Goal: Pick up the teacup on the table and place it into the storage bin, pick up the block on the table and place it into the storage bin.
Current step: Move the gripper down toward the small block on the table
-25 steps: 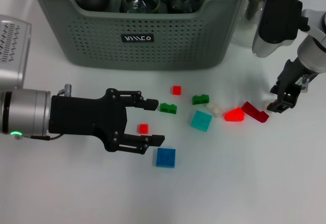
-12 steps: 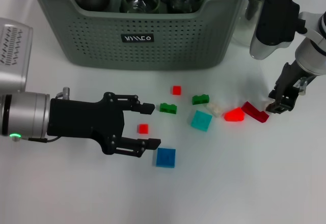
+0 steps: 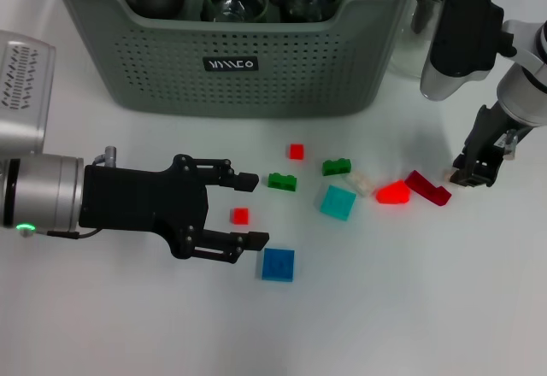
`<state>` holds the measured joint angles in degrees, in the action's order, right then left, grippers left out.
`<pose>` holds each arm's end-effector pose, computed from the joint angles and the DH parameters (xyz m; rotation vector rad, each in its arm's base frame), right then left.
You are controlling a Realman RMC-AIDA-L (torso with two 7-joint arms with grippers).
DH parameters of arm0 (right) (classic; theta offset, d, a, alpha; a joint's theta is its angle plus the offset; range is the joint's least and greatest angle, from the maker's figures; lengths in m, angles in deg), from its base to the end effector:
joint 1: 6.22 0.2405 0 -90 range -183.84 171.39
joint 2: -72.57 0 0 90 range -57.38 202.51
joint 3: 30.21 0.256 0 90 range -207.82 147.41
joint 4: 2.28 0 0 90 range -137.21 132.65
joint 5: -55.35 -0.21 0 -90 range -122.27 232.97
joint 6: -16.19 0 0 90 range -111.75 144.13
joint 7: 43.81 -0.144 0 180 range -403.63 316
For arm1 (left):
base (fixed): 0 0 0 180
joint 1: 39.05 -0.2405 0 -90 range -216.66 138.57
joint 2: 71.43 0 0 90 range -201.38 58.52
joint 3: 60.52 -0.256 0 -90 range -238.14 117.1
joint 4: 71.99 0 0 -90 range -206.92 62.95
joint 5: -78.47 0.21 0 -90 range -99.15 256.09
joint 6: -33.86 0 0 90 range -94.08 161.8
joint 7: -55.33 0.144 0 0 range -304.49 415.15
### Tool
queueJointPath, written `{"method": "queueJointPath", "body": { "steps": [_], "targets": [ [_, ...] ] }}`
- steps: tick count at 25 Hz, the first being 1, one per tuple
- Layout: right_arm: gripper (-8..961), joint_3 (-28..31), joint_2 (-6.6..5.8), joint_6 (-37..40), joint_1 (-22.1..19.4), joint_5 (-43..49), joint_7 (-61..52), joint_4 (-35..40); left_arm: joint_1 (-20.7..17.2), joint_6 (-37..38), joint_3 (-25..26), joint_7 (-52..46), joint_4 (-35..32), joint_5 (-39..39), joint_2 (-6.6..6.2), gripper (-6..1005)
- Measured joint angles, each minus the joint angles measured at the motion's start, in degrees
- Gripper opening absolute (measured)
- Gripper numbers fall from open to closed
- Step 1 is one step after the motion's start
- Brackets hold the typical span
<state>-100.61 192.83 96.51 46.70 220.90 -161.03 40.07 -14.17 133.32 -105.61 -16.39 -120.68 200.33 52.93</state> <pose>0.2156 0.3927 -0.0349 -2.7640 0.4056 -1.0028 -0.2522 0.2815 -0.0230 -2.9892 -0.3149 -0.5955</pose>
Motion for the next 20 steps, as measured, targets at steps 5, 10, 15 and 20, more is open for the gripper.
{"method": "queueJointPath", "body": {
  "steps": [5, 10, 15, 20],
  "targets": [
    [202, 0.0, -0.08, 0.0, 0.3, 0.0, -0.1, -0.6, 0.0, -0.1, 0.0, 0.0, 0.0, 0.0, 0.00, 768],
    [212, 0.0, -0.14, 0.0, 0.3, 0.0, -0.8, -0.6, -0.1, -0.1, 1.0, 0.0, 0.0, -0.1, 0.00, 768],
    [401, 0.0, -0.15, 0.0, 0.3, 0.0, -1.0, -0.6, -0.1, 0.1, 1.3, 0.0, 0.0, -0.1, -0.08, 768],
    [403, 0.0, -0.03, -0.4, 0.4, 0.0, -1.0, -1.0, -0.1, 0.1, 1.3, 0.0, 0.0, -0.1, -0.09, 768]
  ]
}}
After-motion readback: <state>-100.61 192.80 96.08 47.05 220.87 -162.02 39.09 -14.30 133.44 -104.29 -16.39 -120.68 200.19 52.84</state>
